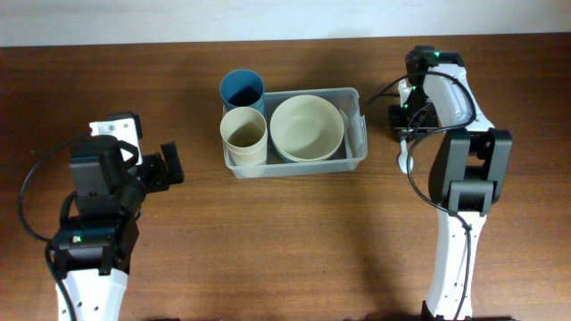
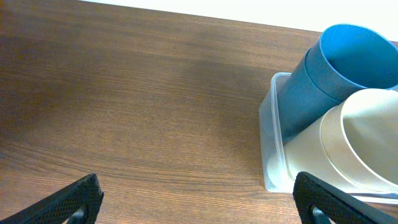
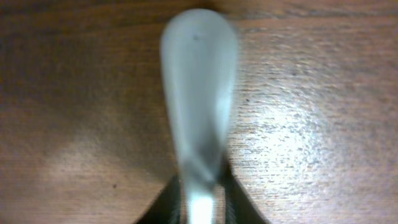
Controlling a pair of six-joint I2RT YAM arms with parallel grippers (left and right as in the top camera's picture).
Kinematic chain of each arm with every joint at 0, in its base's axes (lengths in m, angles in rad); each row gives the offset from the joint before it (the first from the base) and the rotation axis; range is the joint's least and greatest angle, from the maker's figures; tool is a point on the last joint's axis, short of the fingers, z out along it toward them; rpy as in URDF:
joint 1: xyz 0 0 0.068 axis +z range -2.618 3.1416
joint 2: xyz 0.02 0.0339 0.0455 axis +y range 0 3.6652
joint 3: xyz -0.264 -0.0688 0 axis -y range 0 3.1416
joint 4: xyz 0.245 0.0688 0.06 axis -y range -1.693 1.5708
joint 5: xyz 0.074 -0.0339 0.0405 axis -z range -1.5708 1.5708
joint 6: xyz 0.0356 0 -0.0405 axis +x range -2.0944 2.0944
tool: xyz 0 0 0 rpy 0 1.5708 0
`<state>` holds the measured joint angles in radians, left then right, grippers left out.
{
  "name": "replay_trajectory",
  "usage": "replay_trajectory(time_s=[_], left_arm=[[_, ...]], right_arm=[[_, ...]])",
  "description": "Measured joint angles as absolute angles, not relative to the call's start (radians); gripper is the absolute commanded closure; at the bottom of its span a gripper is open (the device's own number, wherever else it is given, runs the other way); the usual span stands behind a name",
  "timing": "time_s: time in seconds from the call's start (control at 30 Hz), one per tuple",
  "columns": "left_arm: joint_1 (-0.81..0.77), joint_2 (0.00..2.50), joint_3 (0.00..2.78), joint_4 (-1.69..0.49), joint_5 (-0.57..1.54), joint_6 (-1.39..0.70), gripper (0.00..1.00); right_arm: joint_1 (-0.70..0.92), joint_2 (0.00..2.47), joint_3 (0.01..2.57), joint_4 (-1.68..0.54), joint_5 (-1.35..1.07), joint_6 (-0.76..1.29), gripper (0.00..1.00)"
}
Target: Pack container
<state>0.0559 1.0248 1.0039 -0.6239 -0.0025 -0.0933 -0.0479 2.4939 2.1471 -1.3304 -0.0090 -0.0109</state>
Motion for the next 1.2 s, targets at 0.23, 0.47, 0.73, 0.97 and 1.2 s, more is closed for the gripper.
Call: replay_trajectory(time_s=[0.23,0.47,0.73,0.97,1.2], left_arm=[[0.056,1.025,1.004,-0.624,-0.002,-0.093,0.00],[0.056,1.025,1.004,-0.624,-0.002,-0.093,0.00],[0.056,1.025,1.004,-0.624,-0.002,-0.093,0.00],[0.056,1.025,1.004,-0.624,-0.002,-0.093,0.00],[0.056,1.025,1.004,-0.624,-0.002,-0.093,0.00]], right_arm=[[-0.048,2.494,2.146,-1.333,-0.009,-0.009,0.96],[-0.048,2.494,2.146,-1.358,-0.009,-0.009,0.96],[-0.048,2.485,2.191,-1.436,-0.033,-0.008,0.96],[-0.048,2.482,2.436,-1.581,-0.106,-0.008,0.96],[-0.048,2.453,2.635,-1.666,-0.125,-0.020,0.73]])
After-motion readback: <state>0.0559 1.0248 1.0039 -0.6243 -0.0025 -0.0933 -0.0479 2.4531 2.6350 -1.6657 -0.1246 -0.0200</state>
